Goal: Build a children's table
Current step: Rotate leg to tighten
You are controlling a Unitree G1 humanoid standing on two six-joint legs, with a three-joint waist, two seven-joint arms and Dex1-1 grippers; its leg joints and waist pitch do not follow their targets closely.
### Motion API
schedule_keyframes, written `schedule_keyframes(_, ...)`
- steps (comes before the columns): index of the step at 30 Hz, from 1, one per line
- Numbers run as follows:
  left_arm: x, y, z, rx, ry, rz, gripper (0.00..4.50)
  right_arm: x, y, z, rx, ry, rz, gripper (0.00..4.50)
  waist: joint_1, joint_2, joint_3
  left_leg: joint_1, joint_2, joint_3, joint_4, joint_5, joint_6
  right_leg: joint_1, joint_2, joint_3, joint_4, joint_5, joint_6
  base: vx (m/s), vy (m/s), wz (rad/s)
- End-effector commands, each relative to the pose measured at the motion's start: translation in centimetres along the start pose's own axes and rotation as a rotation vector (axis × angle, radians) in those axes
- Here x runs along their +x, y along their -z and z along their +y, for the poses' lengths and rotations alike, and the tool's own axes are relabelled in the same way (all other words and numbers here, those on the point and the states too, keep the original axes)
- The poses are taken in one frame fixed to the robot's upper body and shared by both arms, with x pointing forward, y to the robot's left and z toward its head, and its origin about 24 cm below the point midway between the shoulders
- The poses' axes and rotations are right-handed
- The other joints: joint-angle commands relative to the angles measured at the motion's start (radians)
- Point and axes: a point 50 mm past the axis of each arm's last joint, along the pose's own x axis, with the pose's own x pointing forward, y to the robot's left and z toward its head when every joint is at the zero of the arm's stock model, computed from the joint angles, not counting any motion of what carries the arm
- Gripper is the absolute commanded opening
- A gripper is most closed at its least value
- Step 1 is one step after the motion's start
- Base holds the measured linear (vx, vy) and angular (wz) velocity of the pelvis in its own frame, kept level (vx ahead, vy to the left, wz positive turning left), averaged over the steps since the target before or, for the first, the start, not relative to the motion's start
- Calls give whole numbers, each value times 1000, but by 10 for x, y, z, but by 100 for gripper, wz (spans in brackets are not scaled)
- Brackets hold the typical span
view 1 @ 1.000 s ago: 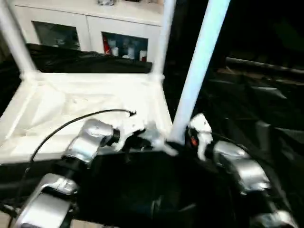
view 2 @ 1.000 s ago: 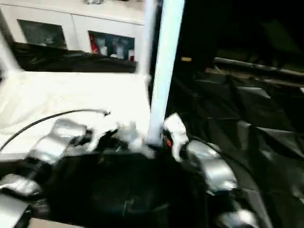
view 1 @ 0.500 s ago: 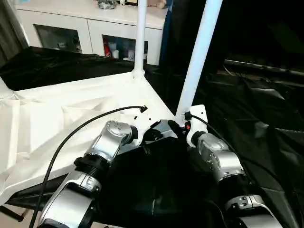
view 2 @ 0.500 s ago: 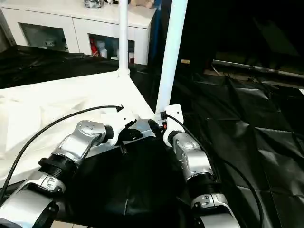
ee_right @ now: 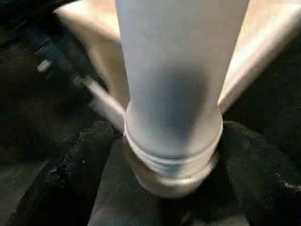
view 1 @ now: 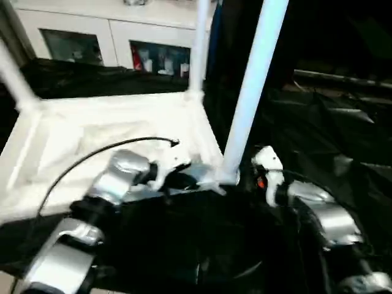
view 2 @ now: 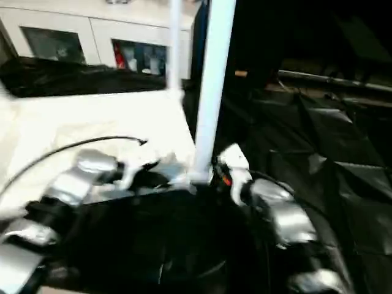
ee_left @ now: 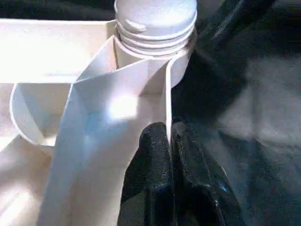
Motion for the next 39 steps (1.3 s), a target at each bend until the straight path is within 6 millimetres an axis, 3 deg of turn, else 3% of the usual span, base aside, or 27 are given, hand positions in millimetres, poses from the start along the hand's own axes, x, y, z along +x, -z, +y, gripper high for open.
schedule_keyframes(1,8,-5,-10,37,103,-12,0,10,-4,18,-30,-155,5,376,2,7,-49,5,24,0,-63,-189,41,44,-57,35,-63,-33,-244,0,0,0)
schedule_keyframes(2,7,-4,-11,40,127,-10,0,9,-4,18,-36,-162,11,376,3,7,-49,5,25,-1,-64,-191,39,43,-59,35,-63,-38,-246,0,0,0)
schedule_keyframes(3,5,-3,-14,45,159,-11,0,8,-4,18,-36,-173,14,376,3,-1,-49,5,25,1,-63,-188,39,44,-59,36,-64,-45,-247,0,0,0)
schedule_keyframes(5,4,-3,-15,47,185,-14,0,7,-5,18,-39,-183,17,376,6,4,-50,5,26,1,-63,-176,39,43,-59,36,-61,-39,-252,0,0,0)
schedule_keyframes(7,3,-5,-18,43,215,-28,0,6,-5,20,-47,-196,23,376,8,2,-50,6,27,1,-61,-164,43,42,-59,36,-58,-19,-255,0,0,0)
schedule_keyframes(8,2,-5,-18,44,217,-32,0,7,-5,20,-50,-200,21,376,9,-5,-50,5,27,3,-60,-158,48,43,-59,36,-57,-14,-257,0,0,0)
schedule_keyframes(10,2,-6,-19,45,221,-35,0,7,-5,21,-53,-205,20,376,11,-1,-49,6,26,2,-61,-158,45,42,-60,36,-58,-29,-252,0,0,0)
schedule_keyframes(11,1,-5,-19,45,222,-36,0,8,-5,22,-51,-216,20,352,11,-15,-48,4,26,3,-61,-159,45,43,-60,36,-60,-43,-247,0,0,0)
schedule_keyframes(13,1,-6,-18,50,210,-36,0,10,-5,24,-52,-233,26,340,13,-7,-49,6,26,2,-62,-154,43,42,-62,36,-59,-56,-241,0,0,0)
schedule_keyframes(14,0,-5,-18,50,204,-36,0,11,-5,25,-52,-245,33,340,12,-12,-48,5,26,1,-62,-148,42,42,-61,36,-58,-53,-240,0,0,0)
schedule_keyframes(17,-1,-4,-18,48,199,-35,0,12,-4,25,-57,-253,40,298,14,-11,-48,5,25,2,-60,-141,44,42,-61,36,-57,-37,-241,0,0,0)
schedule_keyframes(24,1,-3,-19,37,192,-44,0,11,-2,24,-42,-243,32,273,17,-9,-50,5,24,3,-57,-125,48,44,-60,35,-52,0,-250,0,0,0)
schedule_keyframes(27,3,-1,-14,27,124,-40,0,17,0,22,2,-163,-5,272,17,-21,-49,6,24,4,-57,-128,52,43,-60,36,-54,-26,-244,0,0,0)
schedule_keyframes(29,6,0,-8,14,47,-27,0,22,4,17,31,-78,-9,272,17,-18,-45,6,24,3,-59,-150,41,38,-63,37,-60,-78,-235,0,0,0)
schedule_keyframes(30,12,1,1,-14,-83,-6,0,32,12,10,76,87,3,272,16,-20,-40,8,24,4,-64,-188,20,33,-64,37,-68,-153,-220,0,0,0)
schedule_keyframes(32,14,1,3,-25,-124,0,0,35,15,8,91,142,8,272,13,-16,-40,16,25,-3,-70,-249,-22,30,-69,37,-79,-284,-192,0,0,0)
schedule_keyframes(33,19,0,5,-39,-166,-2,0,40,17,4,144,232,0,272,12,-17,-41,16,25,-4,-71,-257,-28,30,-69,37,-80,-297,-182,0,0,0)
schedule_keyframes(34,26,-1,5,-58,-194,1,0,45,19,1,205,313,-7,272,7,-6,-40,13,25,-6,-75,-270,-40,29,-67,38,-80,-293,-175,0,0,0)
schedule_keyframes(36,34,-3,4,-69,-220,7,0,51,21,0,257,391,-5,272,0,-12,-42,17,24,-7,-74,-298,-50,25,-65,38,-84,-309,-165,0,0,0)
schedule_keyframes(37,48,-9,0,-84,-237,11,0,60,21,0,297,469,7,272,0,-8,-43,17,24,-8,-74,-293,-49,26,-66,39,-83,-299,-167,0,0,0)
schedule_keyframes(39,61,-15,-3,-98,-244,8,0,68,20,1,320,520,17,272,-4,-10,-42,13,22,-7,-74,-291,-48,25,-63,40,-85,-287,-167,0,0,0)
